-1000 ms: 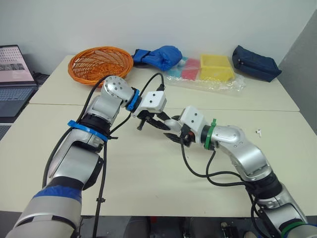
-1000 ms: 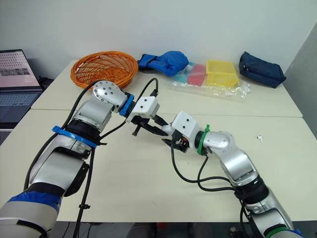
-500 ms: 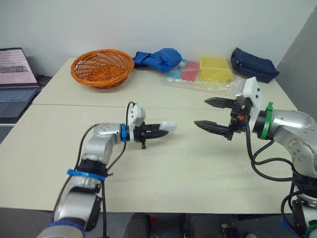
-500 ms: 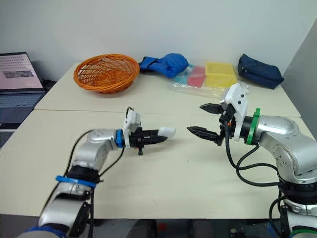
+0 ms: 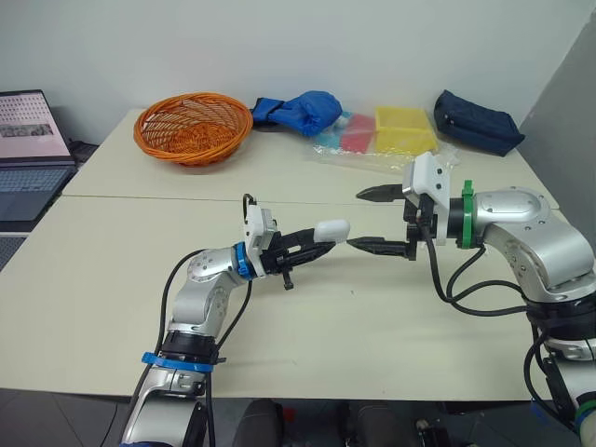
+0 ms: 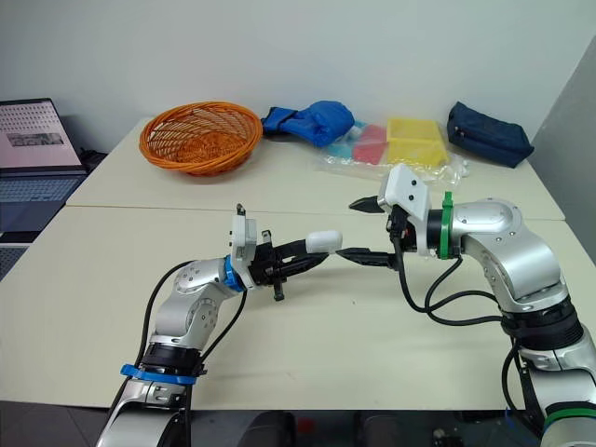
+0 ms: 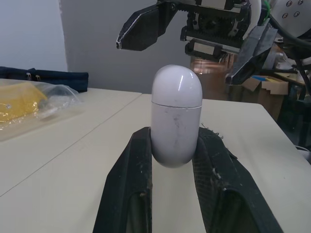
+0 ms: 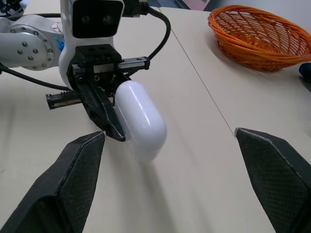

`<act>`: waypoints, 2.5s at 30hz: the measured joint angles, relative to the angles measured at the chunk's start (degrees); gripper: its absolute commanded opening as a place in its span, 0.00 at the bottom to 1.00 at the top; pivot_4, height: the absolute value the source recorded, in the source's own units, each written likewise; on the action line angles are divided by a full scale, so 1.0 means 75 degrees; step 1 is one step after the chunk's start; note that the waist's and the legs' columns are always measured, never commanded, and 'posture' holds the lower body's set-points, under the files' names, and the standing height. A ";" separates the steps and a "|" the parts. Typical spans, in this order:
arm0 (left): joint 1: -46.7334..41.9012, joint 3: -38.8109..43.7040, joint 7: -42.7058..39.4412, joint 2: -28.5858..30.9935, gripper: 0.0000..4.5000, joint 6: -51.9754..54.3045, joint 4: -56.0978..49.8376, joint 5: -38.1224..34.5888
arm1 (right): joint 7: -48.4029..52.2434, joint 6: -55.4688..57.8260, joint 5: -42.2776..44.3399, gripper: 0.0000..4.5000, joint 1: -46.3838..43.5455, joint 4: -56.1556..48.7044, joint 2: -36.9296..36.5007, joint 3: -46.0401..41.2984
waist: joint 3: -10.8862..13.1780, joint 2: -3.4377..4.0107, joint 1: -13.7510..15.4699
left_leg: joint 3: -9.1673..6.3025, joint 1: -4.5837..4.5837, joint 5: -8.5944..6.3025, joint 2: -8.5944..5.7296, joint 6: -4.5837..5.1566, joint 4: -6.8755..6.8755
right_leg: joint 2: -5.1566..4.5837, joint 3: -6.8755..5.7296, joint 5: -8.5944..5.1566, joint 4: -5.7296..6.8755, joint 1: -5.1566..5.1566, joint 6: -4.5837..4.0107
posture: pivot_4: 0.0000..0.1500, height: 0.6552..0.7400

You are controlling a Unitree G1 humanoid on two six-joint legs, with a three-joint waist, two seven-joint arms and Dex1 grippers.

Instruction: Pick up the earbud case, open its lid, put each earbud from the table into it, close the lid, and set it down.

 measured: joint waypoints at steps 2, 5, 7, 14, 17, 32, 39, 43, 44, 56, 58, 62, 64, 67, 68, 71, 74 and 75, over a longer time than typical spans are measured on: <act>-0.0019 -0.0085 -0.0006 -0.0041 0.17 -0.0018 -0.0001 0.0000 | -0.0011 0.0022 0.0004 0.99 -0.0132 0.0073 0.0137 0.0022 | 0.0000 0.0000 0.0000 | -0.0002 -0.0001 0.0000 0.0000 0.0000 -0.0001 | 0.0000 -0.0001 0.0000 -0.0003 0.0000 0.0000 | 1.00 1.00; -0.0019 -0.0172 -0.0024 -0.0045 0.17 -0.0017 -0.0001 0.0000 | -0.0034 0.0172 0.0020 0.99 -0.0236 0.0107 0.0203 0.0026 | 0.0000 0.0000 0.0003 | -0.0004 -0.0004 0.0000 0.0001 0.0000 -0.0003 | 0.0000 -0.0002 0.0000 -0.0009 0.0000 0.0000 | 1.00 1.00; -0.0019 -0.0175 -0.0024 -0.0044 0.17 -0.0017 -0.0001 -0.0002 | -0.0083 0.0281 0.0026 0.99 -0.0243 0.0127 0.0212 0.0024 | 0.0000 0.0000 0.0003 | -0.0003 -0.0005 0.0000 0.0001 0.0000 -0.0003 | 0.0000 -0.0001 0.0000 -0.0012 0.0000 0.0000 | 1.00 1.00; -0.0092 -0.0204 -0.0017 -0.0136 0.17 -0.0044 0.0009 -0.0007 | -0.0128 0.0410 0.0025 0.99 -0.0222 0.0074 0.0127 0.0024 | 0.0000 0.0000 0.0004 | -0.0006 -0.0010 0.0000 0.0000 0.0000 -0.0004 | -0.0001 -0.0004 0.0000 -0.0018 0.0000 0.0000 | 1.00 1.00; -0.0116 -0.0231 -0.0032 -0.0140 0.17 -0.0095 0.0019 -0.0008 | -0.0112 0.0455 0.0011 0.99 -0.0190 -0.0011 0.0054 0.0024 | 0.0000 0.0000 -0.0002 | -0.0004 -0.0010 0.0000 0.0001 0.0000 -0.0007 | 0.0000 -0.0003 0.0000 -0.0025 0.0000 0.0000 | 1.00 1.00; -0.0282 -0.0266 -0.0165 -0.0135 0.17 -0.0126 0.0231 -0.0030 | -0.0173 0.0381 -0.0222 0.99 -0.0026 0.0029 0.0068 0.0026 | 0.0001 0.0001 0.0000 | -0.0007 -0.0021 -0.0001 0.0001 0.0000 -0.0016 | 0.0000 -0.0008 0.0000 -0.0052 0.0000 0.0001 | 1.00 1.00; -0.0285 -0.0252 -0.0167 -0.0126 0.17 -0.0128 0.0240 -0.0060 | -0.0246 0.0863 0.0152 0.99 -0.0093 0.0104 0.0207 -0.0234 | 0.0001 0.0001 0.0004 | -0.0008 -0.0023 -0.0001 0.0001 0.0000 -0.0017 | -0.0001 -0.0009 0.0000 -0.0055 0.0000 0.0001 | 1.00 1.00; -0.0285 -0.0297 -0.0252 -0.0131 0.17 -0.0155 0.0258 -0.0061 | -0.0358 0.1173 0.0389 0.99 -0.0093 0.0018 0.0189 -0.0466 | 0.0001 0.0002 0.0005 | -0.0008 -0.0025 -0.0001 0.0001 0.0000 -0.0018 | -0.0001 -0.0009 0.0000 -0.0058 0.0000 0.0001 | 1.00 1.00; -0.0285 -0.0313 -0.0309 -0.0131 0.17 -0.0178 0.0258 -0.0061 | -0.0388 0.1242 0.0410 0.99 -0.0094 0.0004 0.0164 -0.0494 | 0.0001 0.0002 0.0005 | -0.0007 -0.0024 -0.0001 0.0001 0.0001 -0.0019 | -0.0001 -0.0009 0.0000 -0.0060 0.0000 0.0001 | 1.00 1.00; -0.0412 -0.0421 -0.0185 -0.0192 0.17 -0.0235 0.0234 -0.0063 | -0.0572 0.1976 0.1130 0.99 -0.0112 -0.0119 0.0085 -0.0979 | 0.0003 0.0005 0.0003 | -0.0007 -0.0030 -0.0002 0.0001 0.0001 -0.0025 | -0.0001 -0.0009 0.0002 -0.0075 0.0000 0.0005 | 1.00 1.00; -0.0411 -0.0421 -0.0076 -0.0196 0.17 -0.0226 0.0212 -0.0062 | -0.0667 0.2248 0.1465 0.99 -0.0111 -0.0125 0.0063 -0.1336 | 0.0004 0.0005 0.0006 | -0.0008 -0.0034 -0.0002 0.0002 0.0001 -0.0030 | -0.0001 -0.0010 0.0004 -0.0085 0.0000 0.0006 | 1.00 1.00; -0.0414 -0.0413 0.0337 -0.0173 0.17 -0.0271 0.0196 0.0000 | -0.1086 0.2296 0.1543 0.99 0.0402 -0.0180 -0.0348 -0.2177 | 0.0004 0.0005 0.0028 | -0.0007 -0.0039 -0.0002 0.0000 0.0002 -0.0042 | -0.0003 -0.0011 0.0006 -0.0114 0.0004 0.0011 | 1.00 1.00; -0.0406 -0.0325 0.0641 -0.0123 0.17 -0.0326 0.0196 0.0075 | -0.1526 0.2229 0.1298 0.99 0.1050 -0.0100 -0.0462 -0.2520 | 0.0003 0.0004 0.0051 | -0.0007 -0.0041 -0.0003 -0.0001 0.0002 -0.0042 | -0.0005 -0.0011 0.0006 -0.0119 0.0009 0.0011 | 1.00 1.00; -0.0372 -0.0020 0.1289 -0.0104 0.17 -0.0372 0.0193 0.0162 | -0.2573 0.1949 0.0629 0.99 0.2056 0.0236 -0.0332 -0.2924 | 0.0004 0.0005 0.0053 | 0.0003 -0.0040 -0.0003 -0.0002 0.0002 -0.0042 | -0.0007 -0.0002 0.0008 -0.0116 0.0004 0.0016 | 1.00 1.00; -0.0356 0.0077 0.1538 -0.0120 0.17 -0.0372 0.0166 0.0188 | -0.2888 0.1797 0.0432 0.99 0.2347 0.0345 -0.0230 -0.3039 | 0.0004 0.0006 0.0052 | 0.0001 -0.0039 -0.0003 -0.0001 0.0001 -0.0042 | -0.0007 -0.0003 0.0008 -0.0115 0.0005 0.0016 | 1.00 1.00; -0.0330 0.0285 0.2086 -0.0116 0.17 -0.0367 0.0131 0.0231 | -0.3566 0.1544 -0.0073 0.99 0.2808 0.0683 0.0125 -0.3026 | 0.0008 0.0013 -0.0010 | 0.0005 -0.0030 -0.0003 0.0001 0.0002 -0.0042 | -0.0003 0.0002 0.0011 -0.0107 0.0004 0.0019 | 1.00 1.00; -0.0311 0.0280 0.2289 -0.0131 0.17 -0.0386 0.0062 0.0256 | -0.4270 0.1296 -0.0405 0.99 0.2680 0.1088 0.0801 -0.2901 | 0.0010 0.0018 -0.0054 | 0.0005 -0.0021 -0.0002 0.0006 0.0002 -0.0043 | 0.0009 0.0006 0.0020 -0.0105 0.0004 0.0016 | 1.00 1.00; -0.0297 0.0278 0.2332 -0.0134 0.17 -0.0435 0.0050 0.0276 | -0.4565 0.1191 -0.0531 0.99 0.2558 0.1297 0.1119 -0.2875 | 0.0011 0.0019 -0.0055 | 0.0004 -0.0021 -0.0002 0.0010 0.0002 -0.0041 | 0.0013 0.0006 0.0023 -0.0103 0.0004 0.0014 | 1.00 1.00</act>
